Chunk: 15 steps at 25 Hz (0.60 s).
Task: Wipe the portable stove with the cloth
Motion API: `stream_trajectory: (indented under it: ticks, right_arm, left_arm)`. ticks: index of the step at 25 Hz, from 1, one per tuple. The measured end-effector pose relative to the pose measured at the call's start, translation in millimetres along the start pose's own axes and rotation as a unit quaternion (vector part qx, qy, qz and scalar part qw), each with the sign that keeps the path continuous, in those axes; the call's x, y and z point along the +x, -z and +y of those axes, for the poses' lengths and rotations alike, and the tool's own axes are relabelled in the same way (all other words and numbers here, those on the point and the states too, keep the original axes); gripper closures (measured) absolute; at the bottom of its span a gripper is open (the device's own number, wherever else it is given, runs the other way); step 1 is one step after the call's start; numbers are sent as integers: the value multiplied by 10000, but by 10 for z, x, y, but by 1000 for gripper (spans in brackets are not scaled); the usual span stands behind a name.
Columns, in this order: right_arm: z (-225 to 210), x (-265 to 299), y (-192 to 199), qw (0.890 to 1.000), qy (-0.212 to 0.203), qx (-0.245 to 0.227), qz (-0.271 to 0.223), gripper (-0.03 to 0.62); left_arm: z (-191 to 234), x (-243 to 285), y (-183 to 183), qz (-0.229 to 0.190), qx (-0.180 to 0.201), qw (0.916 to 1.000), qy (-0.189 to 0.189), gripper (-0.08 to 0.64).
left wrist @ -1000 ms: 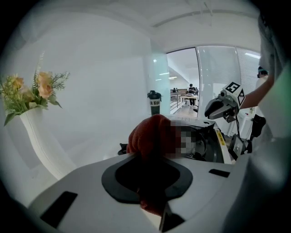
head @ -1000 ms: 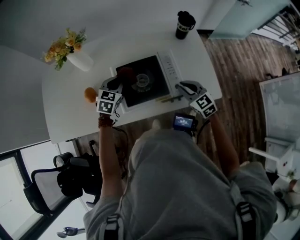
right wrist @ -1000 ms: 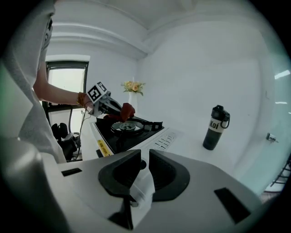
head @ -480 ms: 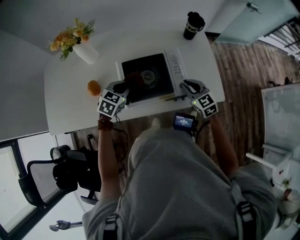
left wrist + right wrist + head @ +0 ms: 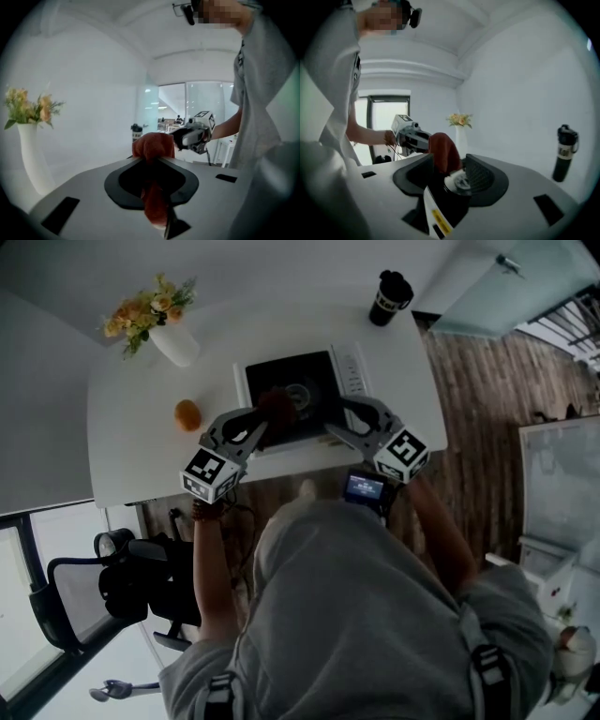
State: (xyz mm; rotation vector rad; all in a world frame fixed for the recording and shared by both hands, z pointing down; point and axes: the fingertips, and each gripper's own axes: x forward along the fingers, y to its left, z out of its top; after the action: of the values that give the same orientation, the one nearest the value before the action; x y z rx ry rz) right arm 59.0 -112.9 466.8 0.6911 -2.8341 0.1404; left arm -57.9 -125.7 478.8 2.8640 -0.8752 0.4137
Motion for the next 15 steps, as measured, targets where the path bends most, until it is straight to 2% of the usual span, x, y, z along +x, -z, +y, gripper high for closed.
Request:
stream_trajectory:
  ticks: [3, 6, 8, 10, 12, 15]
  right_arm:
    - [386, 230, -263, 9948, -933, 192, -370, 313]
    - [682, 353, -399, 9892, -1402, -9, -419, 316]
    - [764, 377, -466, 9871, -1516, -5, -515, 421]
    - [748, 387, -462, 9875, -1504, 40, -475, 476]
    - [638, 410, -424, 9894, -1424, -33, -269, 497]
    - [235, 494, -298, 9920, -1151, -402, 318, 503]
  left_arm:
    - [-393, -64, -419, -782, 194, 9944, 684, 479]
    - [-609, -121, -617, -1294, 129, 9859, 1052, 477]
    - [-599, -140, -629, -1459, -7, 9844, 981, 473]
    - [-539, -157, -590, -1528, -145, 9848, 810, 460]
    - [-472, -161, -526, -1494, -183, 9867, 616, 424]
    - [-289, -192, -356, -1442, -326, 9888, 205, 383]
